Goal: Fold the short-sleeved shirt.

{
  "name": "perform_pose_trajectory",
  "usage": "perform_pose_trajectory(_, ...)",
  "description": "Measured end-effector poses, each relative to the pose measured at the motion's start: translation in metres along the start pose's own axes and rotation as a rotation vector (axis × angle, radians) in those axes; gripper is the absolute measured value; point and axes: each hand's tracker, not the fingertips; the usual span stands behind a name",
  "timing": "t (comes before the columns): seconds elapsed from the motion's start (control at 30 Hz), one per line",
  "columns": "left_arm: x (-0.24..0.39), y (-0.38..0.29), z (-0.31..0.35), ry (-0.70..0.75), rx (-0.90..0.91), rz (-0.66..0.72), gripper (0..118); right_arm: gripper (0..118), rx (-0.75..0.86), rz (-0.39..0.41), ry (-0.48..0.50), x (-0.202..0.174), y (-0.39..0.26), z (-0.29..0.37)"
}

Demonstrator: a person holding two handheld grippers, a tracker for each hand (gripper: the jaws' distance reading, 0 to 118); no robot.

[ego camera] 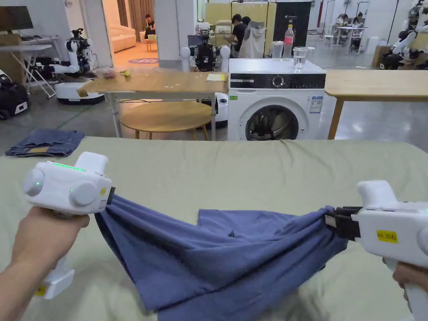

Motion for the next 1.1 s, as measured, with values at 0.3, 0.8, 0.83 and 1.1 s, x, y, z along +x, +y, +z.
perform_pose_trajectory(0.3,-0.047,0.059,0.054,0.051,0.131,0.092,0,0,0.189,0.029,-0.200,0.009,0.117,0.059)
perform_pose_trajectory(0.8,-0.055,0.235,0.093,0.087,0.392,0.175,0,0,0.501,0.036,-0.371,0.017,0.271,0.086)
perform_pose_trajectory(0.83,-0.055,0.242,0.093,0.090,0.399,0.177,0,0,0.516,0.040,-0.377,0.016,0.275,0.088)
perform_pose_trajectory(1.1,-0.044,0.232,0.052,0.061,0.355,0.163,0,0,0.495,0.041,-0.370,0.030,0.261,0.056)
